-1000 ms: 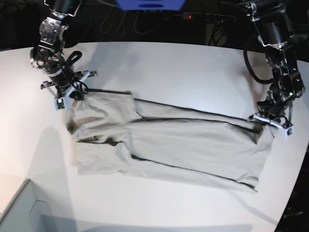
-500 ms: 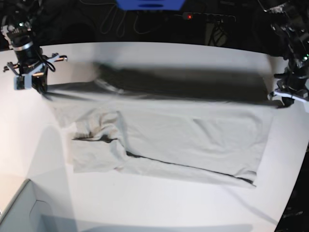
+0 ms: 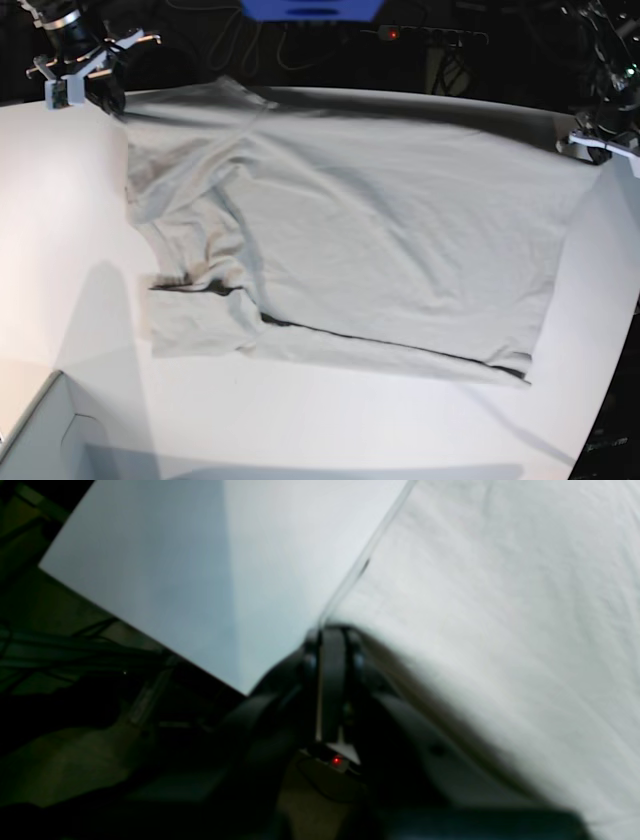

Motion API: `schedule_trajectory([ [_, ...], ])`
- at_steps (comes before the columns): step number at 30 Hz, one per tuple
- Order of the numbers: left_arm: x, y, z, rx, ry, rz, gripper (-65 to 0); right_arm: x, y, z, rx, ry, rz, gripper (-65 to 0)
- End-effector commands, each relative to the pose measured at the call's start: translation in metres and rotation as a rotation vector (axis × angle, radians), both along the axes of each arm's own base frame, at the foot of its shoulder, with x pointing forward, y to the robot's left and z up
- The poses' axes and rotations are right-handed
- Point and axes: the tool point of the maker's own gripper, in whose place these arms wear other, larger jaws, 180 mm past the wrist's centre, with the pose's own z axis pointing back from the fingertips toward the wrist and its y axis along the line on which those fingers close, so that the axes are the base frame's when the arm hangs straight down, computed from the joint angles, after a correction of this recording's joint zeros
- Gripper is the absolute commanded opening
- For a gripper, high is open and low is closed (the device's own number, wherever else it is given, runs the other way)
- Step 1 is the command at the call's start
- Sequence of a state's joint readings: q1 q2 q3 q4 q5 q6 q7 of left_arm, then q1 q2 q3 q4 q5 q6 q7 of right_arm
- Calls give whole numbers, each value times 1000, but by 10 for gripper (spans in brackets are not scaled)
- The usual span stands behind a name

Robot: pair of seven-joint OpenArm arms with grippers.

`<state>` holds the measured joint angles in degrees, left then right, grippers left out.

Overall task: Layout the t-shirt on the table in an organized manner, then fold the t-shirt properly
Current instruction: 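Lift the folded edge with both grippers and pull it away from the body, then lay the unfolded shirt flat, both grippers dragging its edge outward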

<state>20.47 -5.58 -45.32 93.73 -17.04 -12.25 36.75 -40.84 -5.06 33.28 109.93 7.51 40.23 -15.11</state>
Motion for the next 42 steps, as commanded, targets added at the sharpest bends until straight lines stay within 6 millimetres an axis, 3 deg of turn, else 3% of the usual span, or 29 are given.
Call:
schedule_trajectory([
  [1,-1,6,2,14,-7,2,-649,1,-3,4,4,-23,-7,-650],
  [3,-3,5,-9,-9,11,13,-649,6,-3,-1,16,-27,-12,-650],
  [7,16,-13,-29,-70,18,-15,-649,35,-3,0,35,-87,-23,-650],
  [11,48,-36,-39,-125,2,-64,-649,81,1,-1,57,-156,-19,-650],
  [14,73,-52,-51,-177,5,-87,-649,113,10,-16,25,-139,22,-650],
  [18,93,-66,-74,-252,38,-86,-649,139,24,-47,46,-80,51,-650],
  [23,119,-76,-86,-325,45,-70,-649,168,34,-76,118,-29,51,-650],
  [29,154,-92,-87,-393,26,-67,-649,218,24,-91,178,-2,60,-650],
  [31,168,-93,-84,-397,-9,-54,-649,246,19,-86,213,-28,57,-650],
  [36,216,-120,-72,-384,-81,-121,-649,307,1,-60,285,-103,34,-650],
  [39,237,-127,-58,-388,-116,-136,-649,332,-7,-36,286,-156,32,-650],
  [42,260,-127,-36,-387,-163,-146,-649,344,-15,-18,264,-188,31,-650],
])
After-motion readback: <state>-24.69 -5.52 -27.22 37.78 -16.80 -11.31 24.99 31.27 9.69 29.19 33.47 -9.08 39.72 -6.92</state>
